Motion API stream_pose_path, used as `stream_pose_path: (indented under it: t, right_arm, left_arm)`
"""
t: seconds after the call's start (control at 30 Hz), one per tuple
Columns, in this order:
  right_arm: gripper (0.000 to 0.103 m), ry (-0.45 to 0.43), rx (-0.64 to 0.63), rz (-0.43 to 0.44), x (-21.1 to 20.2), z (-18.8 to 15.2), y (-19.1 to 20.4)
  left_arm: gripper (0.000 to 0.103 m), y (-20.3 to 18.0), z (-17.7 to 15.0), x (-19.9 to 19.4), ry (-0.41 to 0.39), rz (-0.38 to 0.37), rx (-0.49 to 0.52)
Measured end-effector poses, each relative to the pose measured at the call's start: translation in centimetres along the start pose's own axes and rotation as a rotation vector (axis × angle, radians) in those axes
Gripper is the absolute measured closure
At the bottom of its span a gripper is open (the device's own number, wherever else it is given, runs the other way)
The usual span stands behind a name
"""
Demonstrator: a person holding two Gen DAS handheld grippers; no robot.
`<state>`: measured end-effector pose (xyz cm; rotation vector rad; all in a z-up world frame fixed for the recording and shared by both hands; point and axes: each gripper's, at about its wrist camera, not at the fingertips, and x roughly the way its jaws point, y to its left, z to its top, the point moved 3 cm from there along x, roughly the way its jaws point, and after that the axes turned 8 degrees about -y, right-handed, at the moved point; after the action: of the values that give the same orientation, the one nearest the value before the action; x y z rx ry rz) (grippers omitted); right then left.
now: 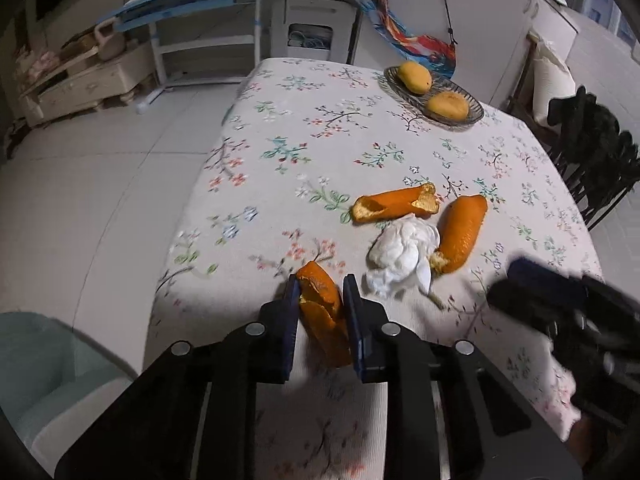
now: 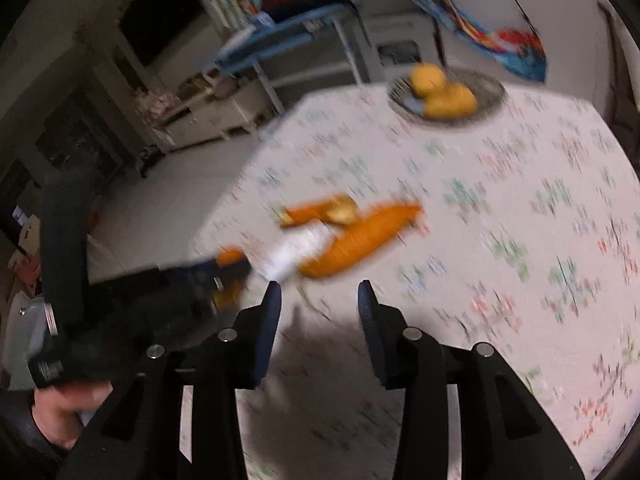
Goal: Collect trash
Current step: 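Grasp an orange peel with the left tool while the right tool grasps the white tissue, then carry the peel with the left tool while the right tool carries the tissue to the basin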
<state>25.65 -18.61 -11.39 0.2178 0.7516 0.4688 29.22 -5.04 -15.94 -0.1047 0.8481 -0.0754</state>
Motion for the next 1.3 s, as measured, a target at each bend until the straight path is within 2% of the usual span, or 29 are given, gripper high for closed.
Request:
stream_pose_path:
  t: [0.07,0.17,0.27,0.4,0.43,0.5,0.57,0.67,0.77,0.87,1.03,1.3]
  right_arm:
    - [0.060,-0.006,-0.034,0.006,1.3,1.1,1.4]
    - [0.060,0.040,-0.055,0.001,4.2,1.5,2.3]
    - [0.054,0.109,-0.088,-0.067,6.9,0.9,2.3]
    - [0.054,0.122,-0.190,-0.146,7.1,0.2,2.4]
    - [0.055,0.124,-0.208,-0.160,6.9,-0.1,2.3]
    - [0.073,0.106,-0.243,-0.192,6.5,-0.3,2.0]
    - [0.087,0.089,-0.192,-0.178,5.9,-0.2,0.9]
    - [0.088,0.010,-0.053,-0.058,3.9,0.7,-0.3]
    - [0.088,-0.073,0.004,0.060,1.0,1.3,0.2]
    - [0.088,-0.115,0.048,0.120,-1.9,1.0,0.6]
    - [0.088,-0.094,0.153,0.096,-4.9,-1.9,-0.5]
    - [0.088,-0.102,0.189,0.008,-9.4,-6.0,-0.9]
  left_arm:
    - [0.082,0.8,-0.3,-1.2,-0.005,-0.004,-0.023]
    - [0.082,1.9,-1.2,-2.3,-0.008,0.005,-0.043]
    - [0.082,2.8,-2.2,-2.5,0.017,0.003,-0.065]
    - [0.082,2.7,-2.2,-2.6,0.015,-0.012,-0.063]
    - [0.082,2.5,-2.1,-2.6,0.010,-0.019,-0.064]
    - [0.082,1.8,-2.0,-2.8,0.003,-0.033,-0.054]
    - [0.082,1.2,-2.0,-2.7,-0.002,-0.033,-0.037]
    - [0.082,0.6,-2.0,-2.8,-0.014,-0.035,-0.025]
    - [0.082,0.4,-1.9,-3.3,-0.041,-0.049,-0.031]
    - [0.082,-0.1,-2.0,-4.3,-0.077,-0.079,-0.029]
    - [0.082,-1.3,-3.5,-6.2,-0.110,-0.115,-0.016]
    - [0.082,-2.4,-6.0,-9.1,-0.134,-0.125,0.008]
